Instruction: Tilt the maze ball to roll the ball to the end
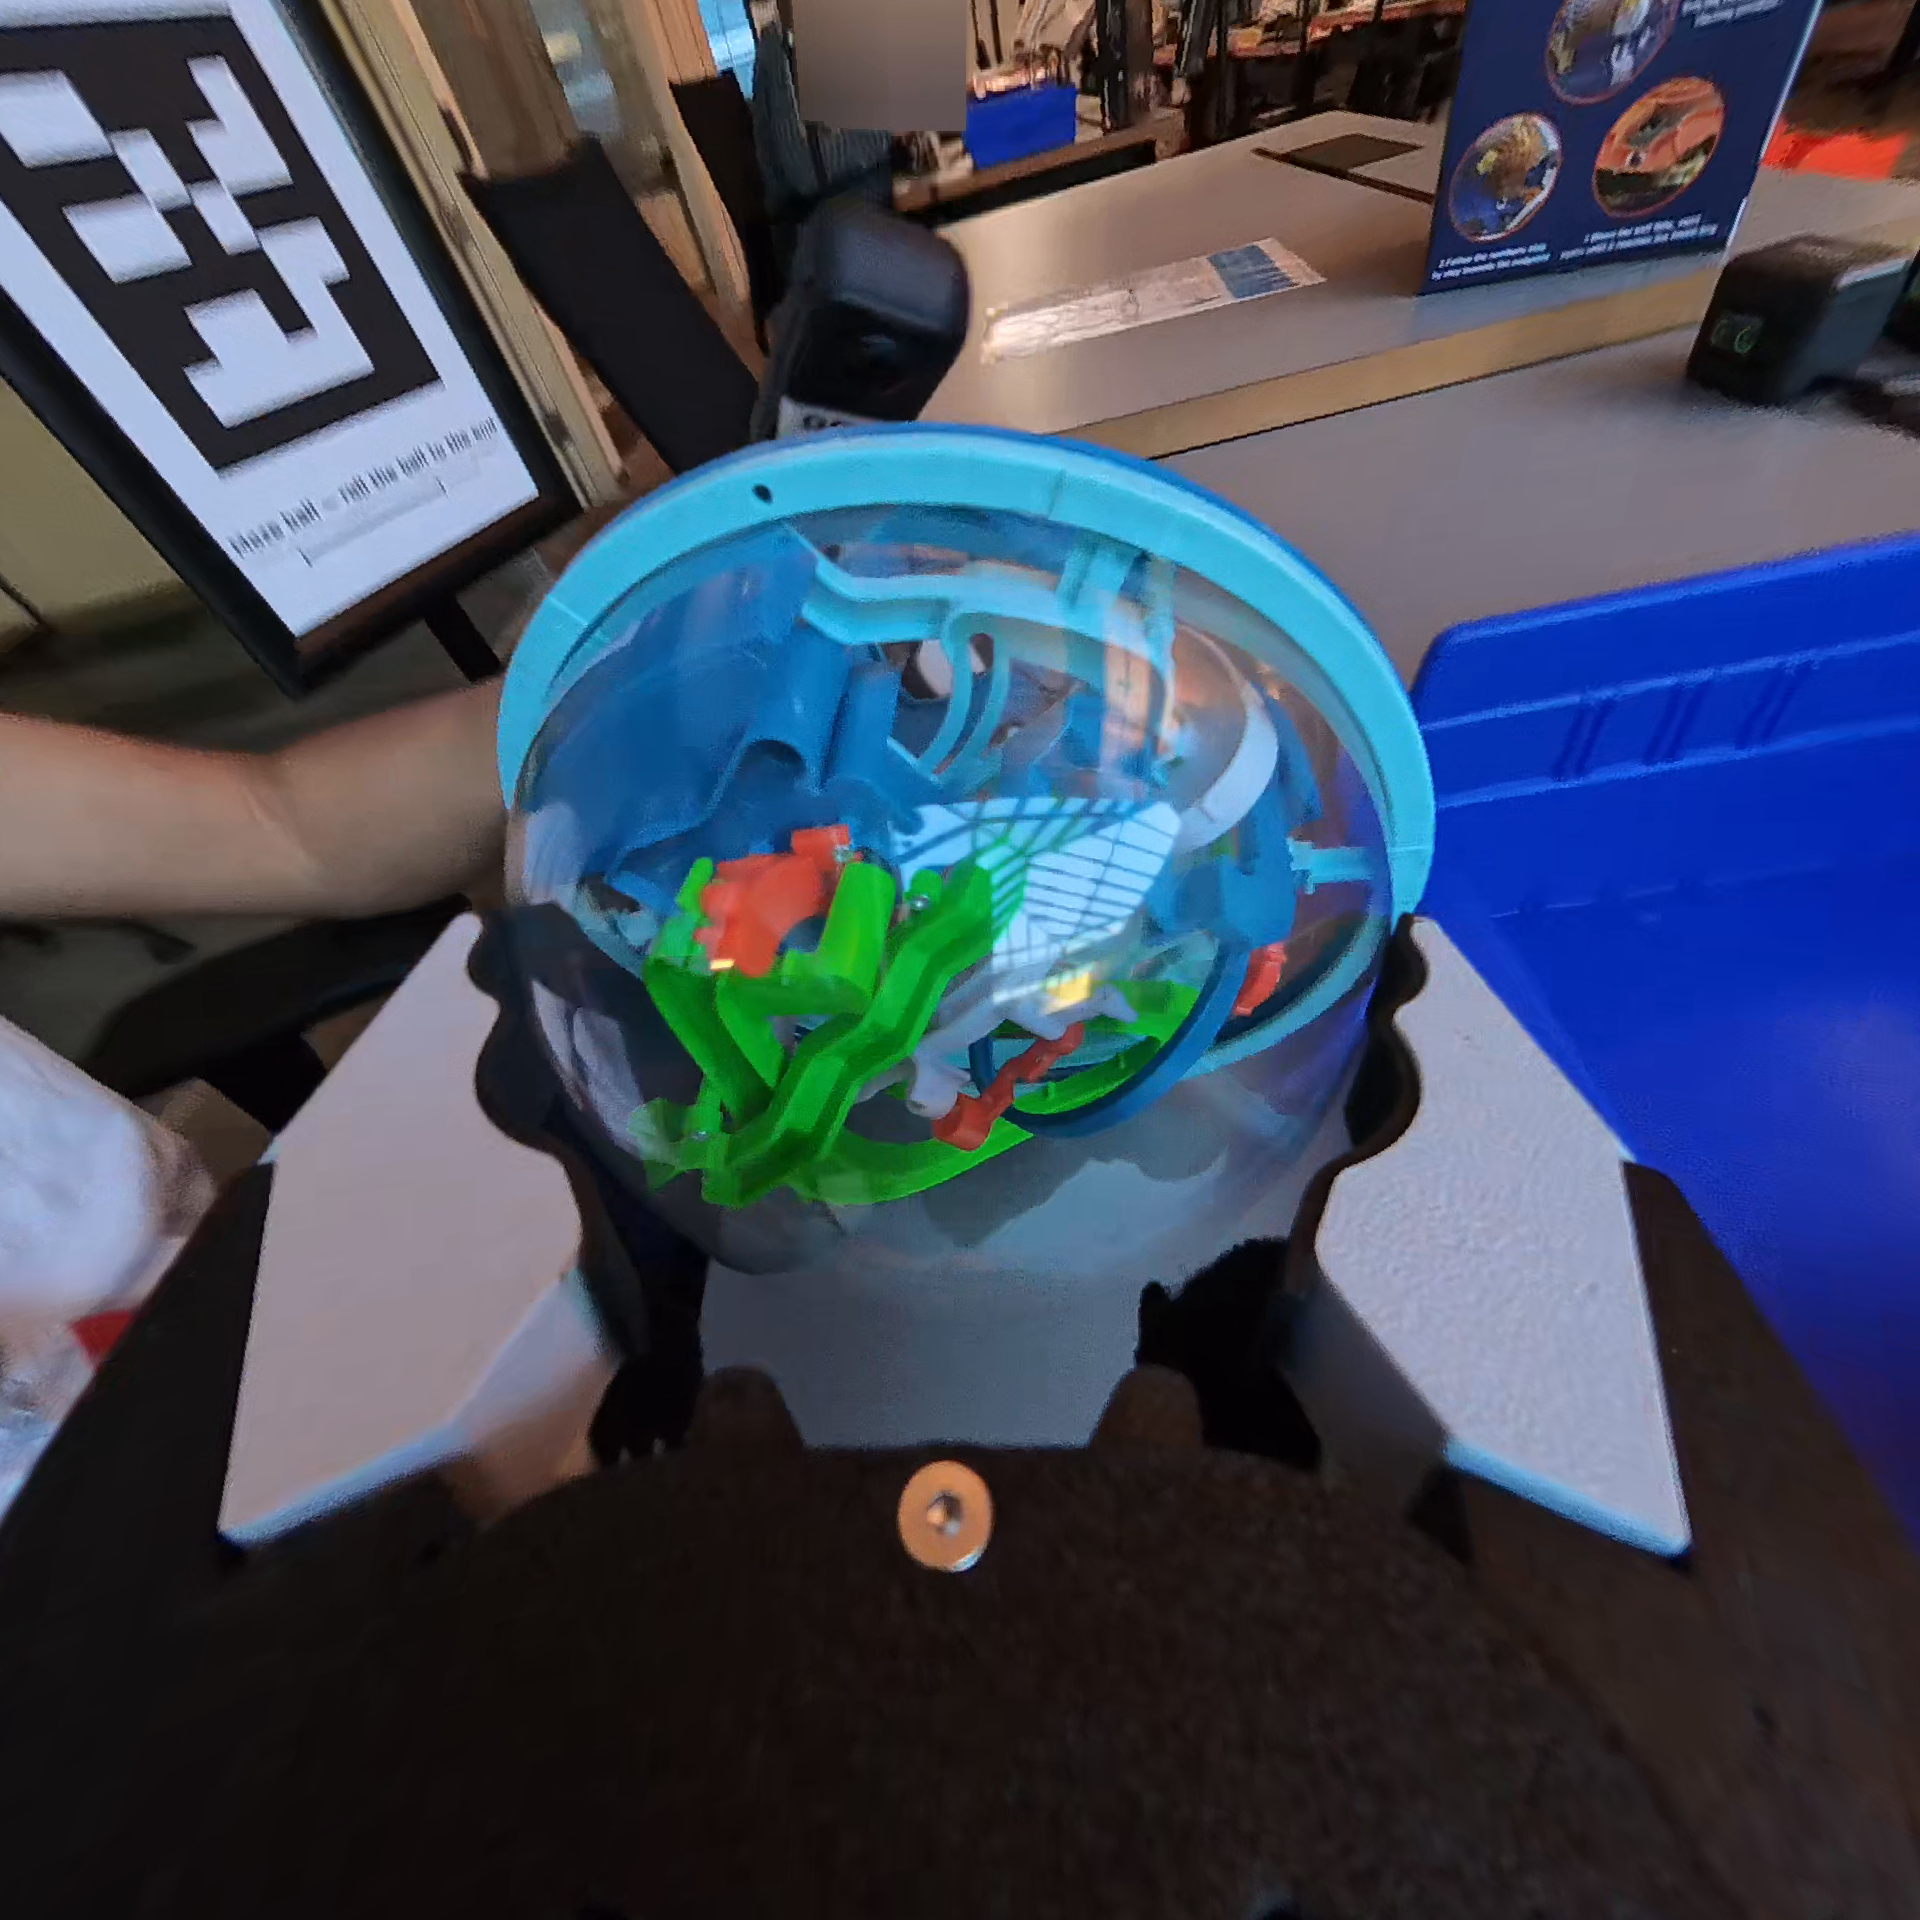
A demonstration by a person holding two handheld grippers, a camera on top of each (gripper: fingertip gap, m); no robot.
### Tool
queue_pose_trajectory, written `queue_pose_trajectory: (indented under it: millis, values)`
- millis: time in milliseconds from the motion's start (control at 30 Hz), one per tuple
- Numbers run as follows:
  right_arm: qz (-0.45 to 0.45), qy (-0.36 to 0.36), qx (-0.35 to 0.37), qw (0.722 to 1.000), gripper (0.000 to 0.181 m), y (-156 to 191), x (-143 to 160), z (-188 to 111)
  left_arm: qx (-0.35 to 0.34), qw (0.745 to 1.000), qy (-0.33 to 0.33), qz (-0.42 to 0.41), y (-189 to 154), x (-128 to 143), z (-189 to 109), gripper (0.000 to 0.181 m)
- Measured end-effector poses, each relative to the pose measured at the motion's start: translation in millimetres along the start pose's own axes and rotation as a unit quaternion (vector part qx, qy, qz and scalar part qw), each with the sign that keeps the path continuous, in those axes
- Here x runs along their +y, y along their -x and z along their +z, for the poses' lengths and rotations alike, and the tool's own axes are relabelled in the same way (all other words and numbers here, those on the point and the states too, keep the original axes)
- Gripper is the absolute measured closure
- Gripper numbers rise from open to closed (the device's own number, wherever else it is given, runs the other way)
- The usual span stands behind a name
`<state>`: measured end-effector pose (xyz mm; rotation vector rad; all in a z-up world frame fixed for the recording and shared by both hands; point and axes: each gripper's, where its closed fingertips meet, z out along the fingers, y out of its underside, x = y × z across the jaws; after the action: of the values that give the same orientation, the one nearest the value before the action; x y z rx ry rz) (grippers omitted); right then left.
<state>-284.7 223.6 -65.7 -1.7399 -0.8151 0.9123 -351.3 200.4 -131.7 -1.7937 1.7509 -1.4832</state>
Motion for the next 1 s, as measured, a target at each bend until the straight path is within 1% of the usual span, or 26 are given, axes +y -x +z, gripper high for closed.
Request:
queue_pose_trajectory:
  millis: [100,167,233,300,367,400,467,500,533,567,600,633,667,700,767,833,900,933,1000]
  values:
    - [0.066,-0.007,-0.045,0.997,0.027,-2.6,-0.1,-9.2,0.003,0.999,0.040,0.002,-15.4,8.9,13.1,0.033]
    - [0.098,-0.003,-0.075,0.992,0.027,-0.2,0.2,-16.3,0.000,0.997,0.072,0.020,-27.2,18.8,25.8,0.034]
    - [0.118,-0.001,-0.098,0.988,0.027,0.0,0.5,-21.4,0.002,0.996,0.082,0.026,-36.3,23.3,35.7,0.033]
    - [0.128,0.000,-0.123,0.984,0.027,-1.5,1.6,-26.2,0.019,0.996,0.084,0.031,-45.3,25.4,37.9,0.043]
    - [0.143,0.000,-0.142,0.980,0.027,-7.0,3.4,-30.2,0.023,0.996,0.079,0.041,-45.8,24.1,25.9,0.053]
    - [0.152,0.001,-0.150,0.977,0.027,-10.0,4.1,-31.6,0.015,0.997,0.068,0.044,-40.9,19.4,15.0,0.056]
    - [0.157,0.004,-0.170,0.973,0.028,-12.9,4.6,-32.6,-0.017,0.998,0.027,0.055,-23.9,-0.5,-9.7,0.059]
    - [0.156,0.007,-0.180,0.971,0.027,-13.4,4.4,-32.4,-0.036,0.997,0.004,0.069,-14.7,-13.6,-19.6,0.047]
    - [0.155,0.011,-0.190,0.969,0.028,-13.8,4.2,-31.9,-0.055,0.994,-0.015,0.091,-6.5,-27.2,-26.5,0.028]
    - [0.156,0.016,-0.199,0.967,0.027,-14.4,3.8,-30.9,-0.075,0.990,-0.032,0.115,1.9,-40.4,-30.6,0.023]
    - [0.156,0.017,-0.207,0.966,0.027,-14.7,2.9,-29.4,-0.088,0.986,-0.046,0.136,8.1,-52.0,-31.4,0.024]
    - [0.156,0.018,-0.214,0.964,0.028,-15.2,1.7,-27.8,-0.086,0.983,-0.054,0.152,10.0,-60.0,-28.0,0.024]
    - [0.155,0.012,-0.218,0.963,0.029,-16.5,-1.1,-26.4,-0.074,0.983,-0.055,0.157,9.0,-64.6,-21.2,0.021]
    - [0.151,-0.001,-0.217,0.964,0.032,-19.2,-5.4,-26.2,-0.064,0.984,-0.051,0.157,7.7,-66.3,-12.8,0.022]
    - [0.134,-0.031,-0.187,0.973,0.039,-30.0,-13.9,-30.6,-0.073,0.983,-0.020,0.165,10.4,-59.9,5.4,0.022]
    - [0.100,-0.063,-0.117,0.986,0.041,-42.5,-22.9,-46.7,-0.107,0.979,0.010,0.171,17.9,-49.8,18.7,0.022]
    - [0.075,-0.097,-0.045,0.991,0.040,-35.5,-31.2,-75.0,-0.125,0.980,-0.009,0.158,19.0,-50.0,25.1,0.022]
    - [0.059,-0.099,-0.002,0.993,0.040,-26.5,-27.9,-87.3,-0.128,0.981,-0.024,0.144,17.5,-50.8,28.0,0.022]
    - [0.024,-0.063,0.083,0.994,0.037,-4.9,-2.5,-97.2,-0.138,0.983,-0.047,0.114,15.5,-51.6,35.0,0.023]
